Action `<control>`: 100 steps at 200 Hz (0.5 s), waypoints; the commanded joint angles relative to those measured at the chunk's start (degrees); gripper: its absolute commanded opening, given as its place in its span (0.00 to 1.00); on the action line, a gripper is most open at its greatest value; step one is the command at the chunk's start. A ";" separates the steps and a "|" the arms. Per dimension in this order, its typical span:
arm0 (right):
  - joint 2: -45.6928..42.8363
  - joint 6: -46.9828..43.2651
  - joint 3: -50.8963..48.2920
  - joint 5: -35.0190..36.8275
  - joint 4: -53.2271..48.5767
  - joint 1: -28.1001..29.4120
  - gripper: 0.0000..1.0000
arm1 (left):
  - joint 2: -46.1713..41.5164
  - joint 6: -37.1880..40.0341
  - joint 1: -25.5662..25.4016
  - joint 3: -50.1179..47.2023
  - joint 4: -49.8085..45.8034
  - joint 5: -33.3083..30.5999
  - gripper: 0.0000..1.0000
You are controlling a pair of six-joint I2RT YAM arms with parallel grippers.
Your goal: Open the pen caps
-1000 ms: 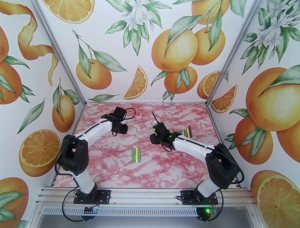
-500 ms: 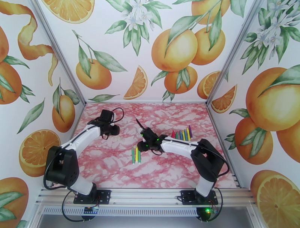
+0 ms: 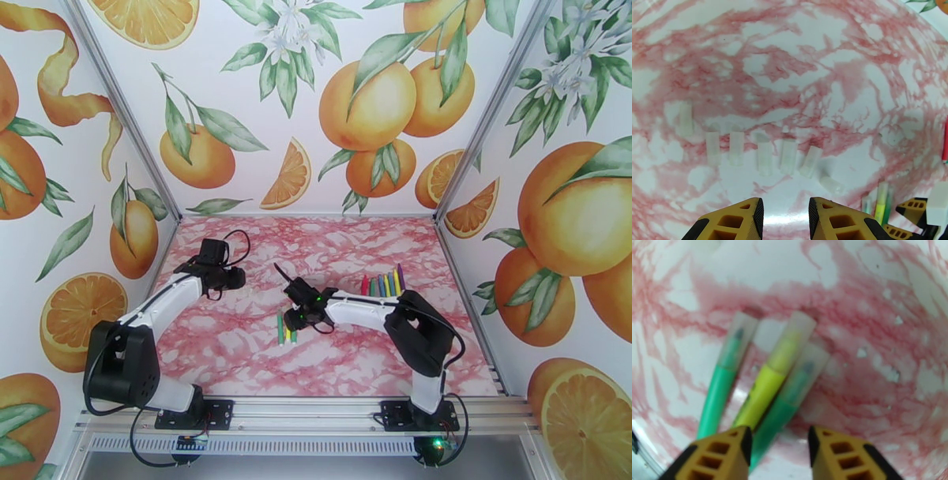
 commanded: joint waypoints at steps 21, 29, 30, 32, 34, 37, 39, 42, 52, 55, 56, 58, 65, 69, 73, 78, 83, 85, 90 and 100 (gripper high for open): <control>2.16 0.79 2.06 2.47 -2.89 0.56 0.42 | -1.30 -0.71 0.39 -0.96 2.93 1.61 0.37; 2.40 0.87 2.16 2.87 -3.17 0.59 0.41 | -1.21 -0.69 0.37 -0.96 3.02 1.75 0.37; 2.40 0.83 2.25 2.94 -3.19 0.59 0.41 | -1.23 -0.70 0.35 -0.96 3.06 1.70 0.37; 2.52 0.86 2.26 3.01 -3.27 0.59 0.41 | -1.25 -0.72 0.34 -0.96 3.07 1.80 0.37; 2.60 0.87 2.26 3.14 -3.41 0.59 0.41 | -1.25 -0.74 0.38 -0.96 3.10 1.81 0.37; 2.71 0.85 2.35 3.37 -3.47 0.59 0.41 | -1.20 -0.73 0.34 -0.96 3.10 1.83 0.37; 2.78 0.91 2.44 3.52 -3.61 0.59 0.41 | -1.19 -0.77 0.41 -0.96 3.13 1.84 0.37; 2.83 0.96 2.49 3.82 -3.83 0.61 0.41 | -1.21 -0.77 0.42 -0.96 3.15 1.91 0.37; 3.00 1.26 2.77 5.28 -4.63 0.59 0.40 | -1.30 -0.75 0.34 -0.87 3.15 2.09 0.37; 3.16 1.31 2.89 5.68 -4.91 0.63 0.40 | -1.33 -0.72 0.34 -0.81 3.11 2.10 0.37; 3.17 1.31 2.88 5.84 -4.98 0.61 0.39 | -1.34 -0.77 0.34 -0.79 3.11 2.14 0.37; 3.13 1.31 2.92 5.96 -5.08 0.60 0.39 | -1.34 -0.80 0.40 -0.79 3.11 2.18 0.37; 3.11 1.27 2.98 6.80 -5.52 0.60 0.39 | -1.38 -0.67 0.43 -0.72 3.11 2.27 0.37; 3.16 1.39 2.96 7.28 -5.66 0.59 0.39 | -1.51 -0.67 0.35 -0.70 3.11 2.26 0.37; 3.15 1.33 3.10 7.79 -5.92 0.59 0.38 | -1.56 -0.75 0.37 -0.70 3.11 2.24 0.37; 3.18 1.38 3.07 8.15 -6.20 0.59 0.38 | -1.60 -0.68 0.35 -0.70 3.11 2.27 0.37; 3.13 1.32 3.07 8.47 -6.32 0.59 0.38 | -1.60 -0.66 0.35 -0.65 3.11 2.36 0.37; 3.19 1.32 3.10 8.62 -6.41 0.59 0.38 | -1.60 -0.70 0.41 -0.66 3.11 2.41 0.37; 3.29 1.31 3.06 8.92 -6.61 0.59 0.37 | -1.52 -0.74 0.34 -0.61 3.03 2.41 0.37; 3.56 1.31 3.24 9.40 -6.97 0.59 0.36 | -1.50 -0.80 0.36 -0.61 3.09 2.62 0.37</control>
